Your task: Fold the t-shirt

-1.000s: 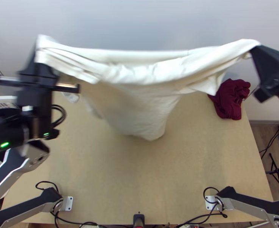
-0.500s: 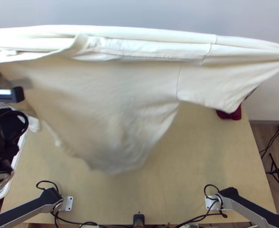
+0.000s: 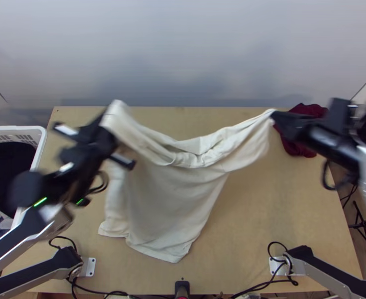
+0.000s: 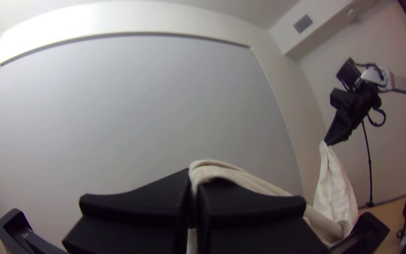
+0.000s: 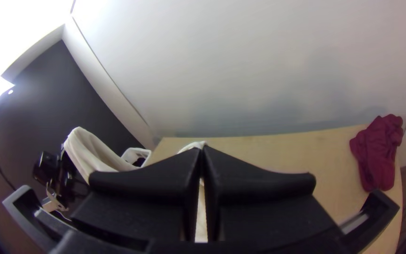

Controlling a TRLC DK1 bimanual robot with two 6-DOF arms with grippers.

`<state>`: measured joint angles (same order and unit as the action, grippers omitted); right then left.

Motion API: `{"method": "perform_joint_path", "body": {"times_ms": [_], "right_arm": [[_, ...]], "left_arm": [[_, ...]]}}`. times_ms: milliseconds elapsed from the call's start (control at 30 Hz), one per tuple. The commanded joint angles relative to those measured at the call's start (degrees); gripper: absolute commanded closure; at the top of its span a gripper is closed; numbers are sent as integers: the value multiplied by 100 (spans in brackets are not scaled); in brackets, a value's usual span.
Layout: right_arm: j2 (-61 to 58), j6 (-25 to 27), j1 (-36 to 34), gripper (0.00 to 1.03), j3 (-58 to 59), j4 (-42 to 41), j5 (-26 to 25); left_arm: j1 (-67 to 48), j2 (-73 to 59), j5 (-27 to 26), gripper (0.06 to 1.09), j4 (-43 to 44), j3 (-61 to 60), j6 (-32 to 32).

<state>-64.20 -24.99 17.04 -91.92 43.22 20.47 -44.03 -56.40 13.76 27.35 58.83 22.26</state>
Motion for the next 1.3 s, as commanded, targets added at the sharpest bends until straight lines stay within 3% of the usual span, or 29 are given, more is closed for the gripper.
{"method": "perform_joint_path", "body": {"times_ms": [0,100,267,500,767,867,1000,1033,1267], "right_arm": [[-664,522,-368,100,1572,-1114,62],[-1331,654,-508,100,1651,-1580,62],[-2351,1076,-605,100,1765,-2406,36],[-3160,1251,-1001,100,1537,-3399,-280],[-3344,979,-1273,100,1422,-4313,-737],[-3520,952,-1212,100,1449,-4480,-852],[-3599,829,-1062,100,1528,-4639,-948],[-3599,821,-1001,100,1572,-4639,-957],[-3247,821,-684,100,1932,-4639,-1019]], "left_arm": [[1380,-1584,-1420,105,868,-838,-407],[1749,-2885,-1727,105,1554,-609,-108],[2004,-4845,-1719,105,1835,524,173],[2232,-6682,-690,105,2116,2599,569],[2355,-6770,-66,104,1949,2977,534],[2355,-6717,-31,79,1879,2625,560],[2320,-6480,294,22,1721,2159,613],[2311,-6304,364,12,1580,2010,613],[2232,-4388,408,11,763,595,472]]}}
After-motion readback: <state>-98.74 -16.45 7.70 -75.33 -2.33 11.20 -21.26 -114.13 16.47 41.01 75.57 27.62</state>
